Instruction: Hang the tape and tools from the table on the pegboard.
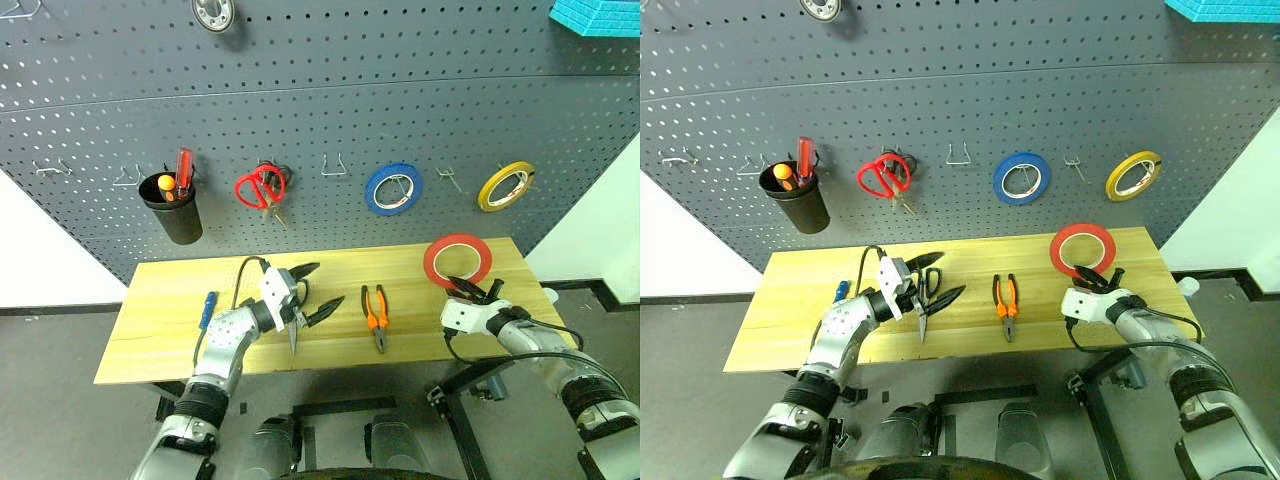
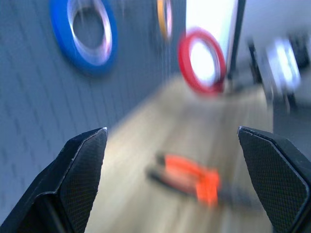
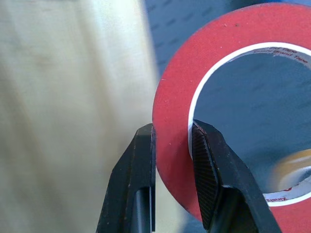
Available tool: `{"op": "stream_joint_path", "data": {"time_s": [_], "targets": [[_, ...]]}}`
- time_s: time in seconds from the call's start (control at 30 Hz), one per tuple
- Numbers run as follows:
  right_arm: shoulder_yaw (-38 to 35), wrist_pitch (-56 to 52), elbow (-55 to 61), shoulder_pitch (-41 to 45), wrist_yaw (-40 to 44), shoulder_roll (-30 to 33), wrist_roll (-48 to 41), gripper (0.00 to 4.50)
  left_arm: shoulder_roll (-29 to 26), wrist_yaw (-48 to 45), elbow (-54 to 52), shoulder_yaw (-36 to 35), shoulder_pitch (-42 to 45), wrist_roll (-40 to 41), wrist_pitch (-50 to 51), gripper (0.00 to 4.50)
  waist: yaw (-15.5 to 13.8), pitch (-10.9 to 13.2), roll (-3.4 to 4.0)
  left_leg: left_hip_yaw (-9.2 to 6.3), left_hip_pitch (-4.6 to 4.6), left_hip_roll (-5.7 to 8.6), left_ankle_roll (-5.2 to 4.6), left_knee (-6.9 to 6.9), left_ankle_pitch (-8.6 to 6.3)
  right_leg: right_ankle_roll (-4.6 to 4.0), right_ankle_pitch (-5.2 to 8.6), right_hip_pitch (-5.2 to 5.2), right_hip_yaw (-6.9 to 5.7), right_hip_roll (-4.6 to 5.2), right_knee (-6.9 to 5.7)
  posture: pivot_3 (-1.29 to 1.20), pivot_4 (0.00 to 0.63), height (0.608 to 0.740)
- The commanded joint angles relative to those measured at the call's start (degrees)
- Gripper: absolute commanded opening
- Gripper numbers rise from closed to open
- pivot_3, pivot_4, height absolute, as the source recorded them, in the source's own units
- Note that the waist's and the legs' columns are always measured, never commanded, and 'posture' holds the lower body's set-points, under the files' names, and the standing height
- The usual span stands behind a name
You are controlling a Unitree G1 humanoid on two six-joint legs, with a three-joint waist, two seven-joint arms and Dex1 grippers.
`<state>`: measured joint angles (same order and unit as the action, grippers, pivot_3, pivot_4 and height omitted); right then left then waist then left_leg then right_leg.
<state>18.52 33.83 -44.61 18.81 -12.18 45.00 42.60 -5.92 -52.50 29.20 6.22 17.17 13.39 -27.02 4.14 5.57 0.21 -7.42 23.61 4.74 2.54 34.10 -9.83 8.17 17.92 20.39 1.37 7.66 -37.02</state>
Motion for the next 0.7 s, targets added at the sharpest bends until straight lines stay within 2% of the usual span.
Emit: {"op": "stream_joint_path", "data": {"time_s": [0.03,0.17,0.33,0.53,0.57,0.7], "targets": [[0.15,1.24,2.08,4.47,-6.77,2.54,3.75,0.68,0.87,-0.3,2.83,-2.28,3.44,1.87,-5.34,4.5,0.01,-0.01,0.0,0.0,-0.01,-0.01,0.0,0.03,0.0,-0.01,-0.02,-0.02,0.0,0.0,-0.01,-0.16,0.037,0.725],[1.4,2.34,-1.9,11.19,-6.6,3.1,4.63,0.68,1.66,-0.9,5.43,-2.43,5.87,2.19,-6.38,4.5,0.08,-0.03,-0.02,0.02,-0.02,-0.01,-0.09,0.07,0.06,0.0,-0.06,-0.05,0.0,-0.03,-0.04,-0.16,0.032,0.725],[2.75,5.11,-10.75,18.93,-2.27,1.54,2.7,0.68,1.73,-1.71,5.46,-2.65,5.09,2.69,-6.6,4.5,0.08,-0.05,-0.06,-0.03,-0.02,0.02,-0.14,-0.06,0.05,0.25,-0.11,-0.04,-0.01,-0.06,-0.01,-0.15,0.029,0.725],[2.5,8.32,-19.72,23.83,8.72,-1.01,-2.48,0.68,1.3,-1.25,3.94,-3.1,3.26,2.79,-6.28,4.5,0.45,-0.05,-0.06,-0.06,-0.03,0.04,-0.15,-0.1,0.06,0.28,-0.13,-0.06,-0.02,-0.08,-0.02,-0.12,0.033,0.725],[1.83,8.91,-20.63,24.17,10.78,-1.41,-3.98,1.4,1.2,-1.0,3.55,-3.21,2.94,2.77,-6.24,4.5,0.48,-0.05,-0.05,-0.07,-0.04,0.05,-0.15,-0.08,0.06,0.28,-0.13,-0.07,-0.02,-0.08,-0.03,-0.11,0.034,0.725],[1.69,8.95,-21.01,24.9,11.78,-1.56,-5.45,2.69,0.72,-0.52,2.13,-3.42,1.92,2.92,-5.73,4.5,0.57,-0.05,-0.05,-0.1,-0.08,0.05,-0.15,0.04,0.07,0.27,-0.13,-0.14,-0.01,-0.08,-0.07,-0.11,0.038,0.725]]}}
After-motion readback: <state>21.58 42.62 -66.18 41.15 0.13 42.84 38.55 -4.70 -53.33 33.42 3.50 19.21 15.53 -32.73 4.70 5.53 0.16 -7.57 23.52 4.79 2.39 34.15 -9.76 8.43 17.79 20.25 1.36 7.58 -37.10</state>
